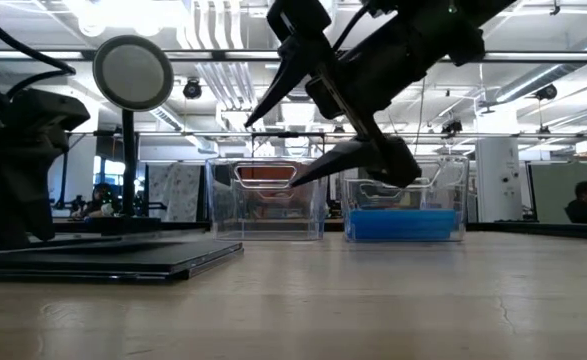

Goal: Pick & place jewel cases by type
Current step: Put the black CD case into the left transparent bin

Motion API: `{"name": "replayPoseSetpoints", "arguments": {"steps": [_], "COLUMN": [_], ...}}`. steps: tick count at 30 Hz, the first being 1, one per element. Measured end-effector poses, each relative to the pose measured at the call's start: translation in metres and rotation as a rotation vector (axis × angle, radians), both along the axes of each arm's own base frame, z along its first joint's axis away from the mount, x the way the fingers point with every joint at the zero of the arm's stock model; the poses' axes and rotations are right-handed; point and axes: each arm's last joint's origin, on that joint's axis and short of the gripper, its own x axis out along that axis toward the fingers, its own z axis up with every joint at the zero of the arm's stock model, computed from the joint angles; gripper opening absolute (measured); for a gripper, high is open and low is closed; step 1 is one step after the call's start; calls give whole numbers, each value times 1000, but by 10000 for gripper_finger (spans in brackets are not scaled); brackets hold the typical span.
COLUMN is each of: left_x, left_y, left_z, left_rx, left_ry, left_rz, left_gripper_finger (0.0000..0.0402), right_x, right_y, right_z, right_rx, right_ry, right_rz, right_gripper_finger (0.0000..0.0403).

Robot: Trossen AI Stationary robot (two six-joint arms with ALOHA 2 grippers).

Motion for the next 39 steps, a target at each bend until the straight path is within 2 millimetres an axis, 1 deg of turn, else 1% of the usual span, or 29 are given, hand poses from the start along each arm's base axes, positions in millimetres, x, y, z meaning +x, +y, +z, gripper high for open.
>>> {"name": "replayPoseSetpoints", "arguments": {"steps": [2, 6, 9, 15, 18, 23, 28, 32, 39], "left_x": [0, 1, 1, 2, 4, 5, 5, 5, 8], "left_y": [0, 0, 0, -1, -2, -2, -2, -2, -5], "left_z": [0, -1, -1, -3, -5, -6, -6, -6, -4], "left_rx": [1, 9, 12, 17, 22, 20, 21, 26, 16], "left_ry": [-8, -19, -26, -28, -27, -31, -32, -32, -61], "left_rz": [3, -3, 0, 0, 0, 0, -5, -14, -43], "left_gripper_finger": [104, 104, 104, 104, 104, 104, 104, 104, 104], "right_x": [1, 8, 20, 53, 66, 77, 89, 98, 101], "right_y": [-6, -20, -29, -35, -38, -38, -34, -34, -35], "right_z": [-3, -12, -20, -30, -32, -44, -50, -50, -49], "right_rx": [-12, -21, -2, -10, -30, -41, -6, -6, -21], "right_ry": [7, 9, 3, -12, 6, 116, 82, 56, 45], "right_rz": [-9, -12, 7, 75, 84, 126, 169, 178, 183], "right_gripper_finger": [295, 295, 295, 295, 295, 295, 295, 295, 294]}}
